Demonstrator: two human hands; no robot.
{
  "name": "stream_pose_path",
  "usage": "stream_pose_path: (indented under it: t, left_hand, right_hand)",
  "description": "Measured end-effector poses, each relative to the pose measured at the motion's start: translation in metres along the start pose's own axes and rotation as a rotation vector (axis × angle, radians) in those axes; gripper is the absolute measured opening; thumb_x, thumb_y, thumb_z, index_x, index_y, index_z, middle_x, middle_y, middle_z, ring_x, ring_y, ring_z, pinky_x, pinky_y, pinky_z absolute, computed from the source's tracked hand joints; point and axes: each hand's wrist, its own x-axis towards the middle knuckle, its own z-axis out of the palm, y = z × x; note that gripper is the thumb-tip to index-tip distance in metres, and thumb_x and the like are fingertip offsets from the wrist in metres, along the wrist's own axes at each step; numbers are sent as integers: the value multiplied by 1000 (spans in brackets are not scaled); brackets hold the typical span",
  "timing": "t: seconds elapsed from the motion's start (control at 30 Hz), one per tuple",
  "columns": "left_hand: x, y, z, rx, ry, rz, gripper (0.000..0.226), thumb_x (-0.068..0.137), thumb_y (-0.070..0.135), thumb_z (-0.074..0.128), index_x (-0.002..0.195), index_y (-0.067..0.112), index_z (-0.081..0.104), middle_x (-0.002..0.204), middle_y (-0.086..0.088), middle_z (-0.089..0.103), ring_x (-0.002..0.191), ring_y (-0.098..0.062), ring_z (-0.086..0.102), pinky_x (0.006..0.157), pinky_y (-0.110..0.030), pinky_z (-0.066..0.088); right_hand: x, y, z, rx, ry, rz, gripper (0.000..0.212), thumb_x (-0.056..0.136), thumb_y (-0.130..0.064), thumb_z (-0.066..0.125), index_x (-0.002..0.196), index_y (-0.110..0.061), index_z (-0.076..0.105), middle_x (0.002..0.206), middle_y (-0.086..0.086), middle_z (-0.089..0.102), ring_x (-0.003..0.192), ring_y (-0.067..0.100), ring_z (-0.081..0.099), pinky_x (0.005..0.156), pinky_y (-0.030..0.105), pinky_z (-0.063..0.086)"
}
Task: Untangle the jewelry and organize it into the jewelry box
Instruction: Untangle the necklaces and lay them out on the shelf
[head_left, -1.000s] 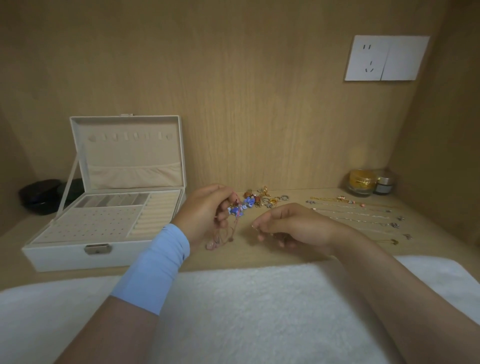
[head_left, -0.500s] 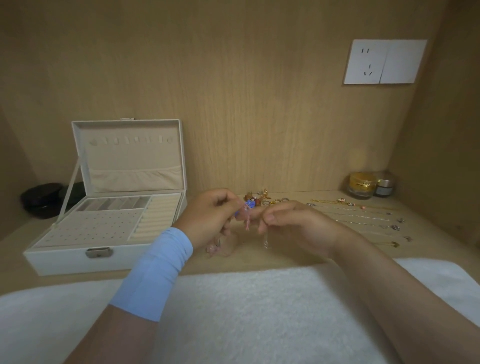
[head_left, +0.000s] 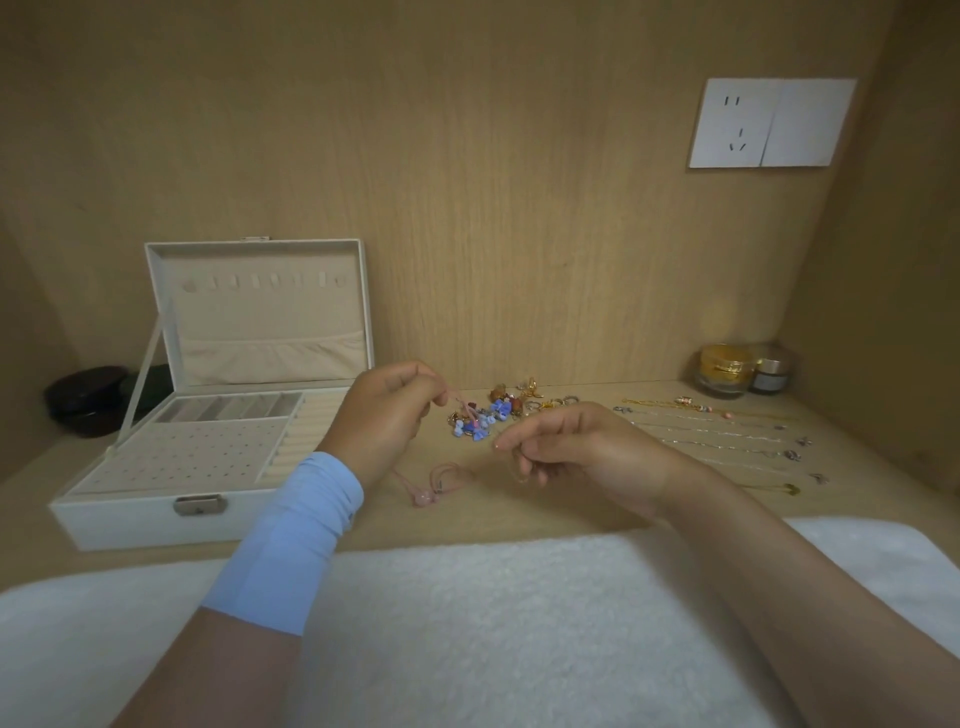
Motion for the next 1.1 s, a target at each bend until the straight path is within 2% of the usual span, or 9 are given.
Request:
stream_pose_path:
  t: [0.1, 0.27, 0.4, 0.53, 0.7, 0.8, 0.97, 1.03, 1.1]
  left_hand:
    - [1, -2, -1, 41, 60, 21, 20, 70, 26, 54, 50, 23, 57, 44, 12, 35, 44, -9, 31, 50, -26, 24]
    - [2, -6, -5, 116, 101, 38, 20, 71, 24, 54, 51, 23, 58, 44, 13, 40, 49, -11, 36, 55, -28, 27]
    - [-1, -6, -6, 263, 97, 60, 27, 80, 21, 56, 54, 24, 58, 49, 9, 47, 53, -10, 42, 57, -27, 32]
    - [-4, -9, -3, 403, 5, 57, 24, 83, 24, 55, 59, 23, 60, 74, -10, 64, 71, -20, 57, 66, -30, 40]
    - [-11, -3, 3, 292, -98, 33, 30, 89, 14, 57, 62, 22, 64, 54, 16, 55, 53, 1, 46, 62, -27, 36]
    - [-16, 5, 5, 225, -162, 40, 24, 92, 12, 57, 71, 15, 69, 47, 18, 49, 47, 1, 41, 57, -22, 32]
    - [-28, 27, 4, 165, -386, -31, 27, 94, 8, 55, 70, 13, 67, 49, 6, 44, 45, -10, 38, 45, -18, 34]
    - [-37, 31, 1, 271, -537, -60, 29, 92, 11, 58, 65, 18, 67, 54, -2, 46, 50, -19, 42, 49, -22, 36]
    - [-46, 31, -2, 486, -681, -70, 27, 88, 19, 62, 63, 24, 69, 61, 1, 55, 65, -27, 59, 62, -31, 47]
  right_hand:
    - [0, -1, -1, 13, 83, -4, 29, 97, 1, 55, 112, -18, 71, 79, 4, 67, 60, 16, 54, 62, 23, 41]
    - [0, 0, -6, 133, 137, 29, 42, 92, 3, 63, 132, -6, 57, 100, 16, 76, 62, 19, 68, 68, 30, 58]
    - [-2, 1, -9, 45, 241, 53, 32, 93, 5, 60, 123, -6, 61, 99, 12, 77, 66, 20, 73, 68, 30, 61]
    - [-2, 4, -12, -139, 344, 32, 21, 97, 4, 57, 109, -9, 68, 86, 5, 77, 61, 17, 70, 63, 25, 57]
    - [-3, 2, -10, -205, 366, 31, 29, 96, 5, 54, 94, -17, 73, 73, -5, 72, 55, 8, 58, 53, 16, 45]
    - [-11, -5, -10, -277, 257, 86, 36, 93, 9, 52, 89, -16, 77, 71, -4, 71, 56, 7, 54, 55, 14, 43]
    - [-38, -34, -10, -390, -135, 274, 33, 92, 5, 49, 90, -11, 77, 76, 4, 70, 61, 14, 57, 60, 25, 40]
    - [-48, -42, -6, -436, -267, 333, 34, 91, 4, 48, 91, -13, 77, 78, 5, 71, 65, 15, 59, 61, 27, 40]
    - [-55, -48, -1, -480, -385, 380, 33, 90, 2, 49, 92, -15, 78, 83, 3, 74, 69, 16, 61, 59, 27, 39]
